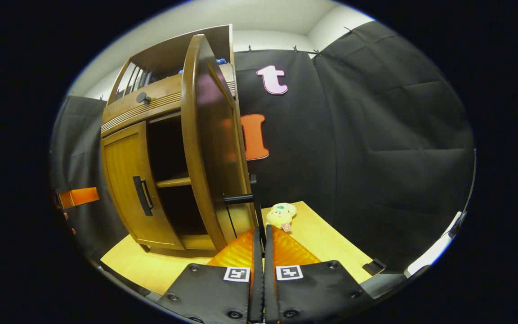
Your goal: Open the right door of the double-door shoe cabinet with the right hand, and open the left door with the left hand.
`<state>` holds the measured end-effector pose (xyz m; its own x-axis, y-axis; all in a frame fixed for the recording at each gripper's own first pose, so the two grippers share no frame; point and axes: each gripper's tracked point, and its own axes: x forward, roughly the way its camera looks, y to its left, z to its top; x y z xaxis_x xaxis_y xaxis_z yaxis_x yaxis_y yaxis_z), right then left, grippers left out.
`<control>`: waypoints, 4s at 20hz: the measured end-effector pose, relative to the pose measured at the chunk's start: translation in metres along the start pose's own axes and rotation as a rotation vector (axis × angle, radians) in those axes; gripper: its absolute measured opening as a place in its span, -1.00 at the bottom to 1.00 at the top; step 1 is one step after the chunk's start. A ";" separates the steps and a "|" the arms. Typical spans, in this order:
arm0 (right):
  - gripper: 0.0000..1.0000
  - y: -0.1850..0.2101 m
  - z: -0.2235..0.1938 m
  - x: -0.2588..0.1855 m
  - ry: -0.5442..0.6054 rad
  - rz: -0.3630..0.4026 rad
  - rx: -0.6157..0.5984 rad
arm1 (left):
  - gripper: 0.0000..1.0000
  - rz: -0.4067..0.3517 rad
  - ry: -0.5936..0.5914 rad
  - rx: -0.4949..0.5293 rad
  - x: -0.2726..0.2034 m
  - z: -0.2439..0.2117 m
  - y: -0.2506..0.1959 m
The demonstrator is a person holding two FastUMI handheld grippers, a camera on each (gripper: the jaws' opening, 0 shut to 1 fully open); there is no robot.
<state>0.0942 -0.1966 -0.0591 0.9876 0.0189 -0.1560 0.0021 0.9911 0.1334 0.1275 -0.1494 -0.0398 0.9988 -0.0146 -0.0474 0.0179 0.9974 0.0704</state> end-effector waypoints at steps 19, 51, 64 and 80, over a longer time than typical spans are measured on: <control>-0.28 -0.078 0.037 -0.048 -0.087 -0.132 -0.015 | 0.80 0.073 -0.021 0.048 0.097 -0.015 0.000; 0.77 -0.047 0.052 -0.066 -0.164 -0.159 -0.059 | -0.49 0.054 0.033 0.033 0.110 -0.048 0.035; 1.00 0.028 0.047 -0.067 -0.152 -0.067 -0.101 | -0.63 0.035 0.002 0.023 0.037 -0.042 0.072; 0.95 0.141 0.020 -0.069 -0.133 -0.051 -0.109 | -0.82 0.016 -0.003 0.032 -0.025 -0.034 0.155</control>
<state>0.0294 -0.0608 -0.0096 0.9987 -0.0421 -0.0283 0.0427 0.9989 0.0202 0.1040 0.0075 -0.0613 0.9991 0.0011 -0.0430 0.0033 0.9947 0.1025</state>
